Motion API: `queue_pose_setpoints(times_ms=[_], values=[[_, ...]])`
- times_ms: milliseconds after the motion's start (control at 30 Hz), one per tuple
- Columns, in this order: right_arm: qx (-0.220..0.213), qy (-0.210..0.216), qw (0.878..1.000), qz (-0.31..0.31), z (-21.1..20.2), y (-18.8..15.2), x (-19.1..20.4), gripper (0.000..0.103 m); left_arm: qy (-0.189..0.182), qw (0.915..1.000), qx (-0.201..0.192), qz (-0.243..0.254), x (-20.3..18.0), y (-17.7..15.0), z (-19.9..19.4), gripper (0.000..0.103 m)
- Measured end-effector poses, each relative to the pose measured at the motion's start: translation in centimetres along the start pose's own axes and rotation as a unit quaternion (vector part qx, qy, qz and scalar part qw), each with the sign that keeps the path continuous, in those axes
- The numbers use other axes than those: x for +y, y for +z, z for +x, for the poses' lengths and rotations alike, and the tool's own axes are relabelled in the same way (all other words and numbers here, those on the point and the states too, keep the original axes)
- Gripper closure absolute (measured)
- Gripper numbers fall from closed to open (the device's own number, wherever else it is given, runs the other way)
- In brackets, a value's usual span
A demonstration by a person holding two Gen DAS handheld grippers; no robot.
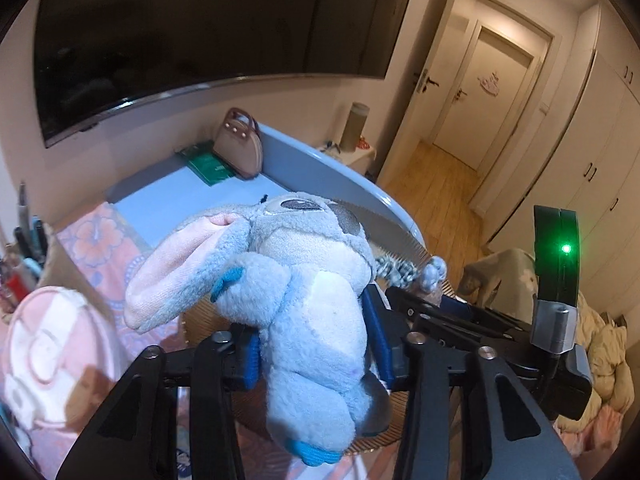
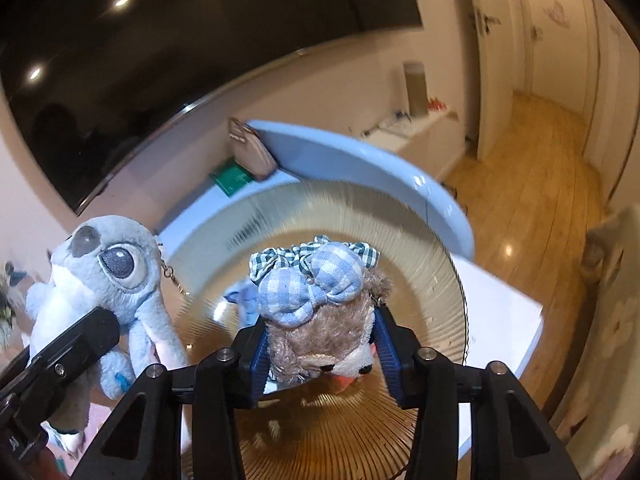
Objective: Organize books
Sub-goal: 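Carry both plush toys into the amber bowl and open both tools, then grasp the green packet with the left tool while the right tool grasps the blue cloth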
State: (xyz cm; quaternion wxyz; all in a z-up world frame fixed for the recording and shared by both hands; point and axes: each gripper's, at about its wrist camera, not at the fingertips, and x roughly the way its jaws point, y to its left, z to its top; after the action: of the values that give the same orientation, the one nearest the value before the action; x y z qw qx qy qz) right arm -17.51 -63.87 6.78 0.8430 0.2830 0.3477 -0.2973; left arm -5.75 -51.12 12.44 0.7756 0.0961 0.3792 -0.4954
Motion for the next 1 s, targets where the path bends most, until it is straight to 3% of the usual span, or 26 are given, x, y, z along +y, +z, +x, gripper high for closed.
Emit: queue_pose_setpoints(times_ms=[167,367,567,767,1000], values=[[0.012,0.015,1.0,0.016,-0.5,-0.7,-1.8,0.05,-0.002,0.9997,0.016,0.017,-0.5,-0.2,-0.4,0.056],[0.002,0.034,0.999,-0.002,-3.1,-1.4,-0.6,0.047,-0.019,0.9997,0.01,0.01,-0.7,-0.4,-3.0,0.056],[-0.006,0.051,0.998,-0.04,-6.1,-2.6,3.0,0.047,-0.006,0.9995,-0.03,0.008,0.5,-2.6,-9.6,0.056],[-0.015,0.082,0.992,-0.091,-9.3,-5.0,8.2,0.046,0.04,0.9948,-0.086,-0.037,5.1,-6.7,-18.6,0.056],[-0.013,0.13,0.976,-0.176,-12.2,-9.6,16.6,0.045,0.166,0.9742,-0.116,-0.099,11.5,-12.3,-28.6,0.056]])
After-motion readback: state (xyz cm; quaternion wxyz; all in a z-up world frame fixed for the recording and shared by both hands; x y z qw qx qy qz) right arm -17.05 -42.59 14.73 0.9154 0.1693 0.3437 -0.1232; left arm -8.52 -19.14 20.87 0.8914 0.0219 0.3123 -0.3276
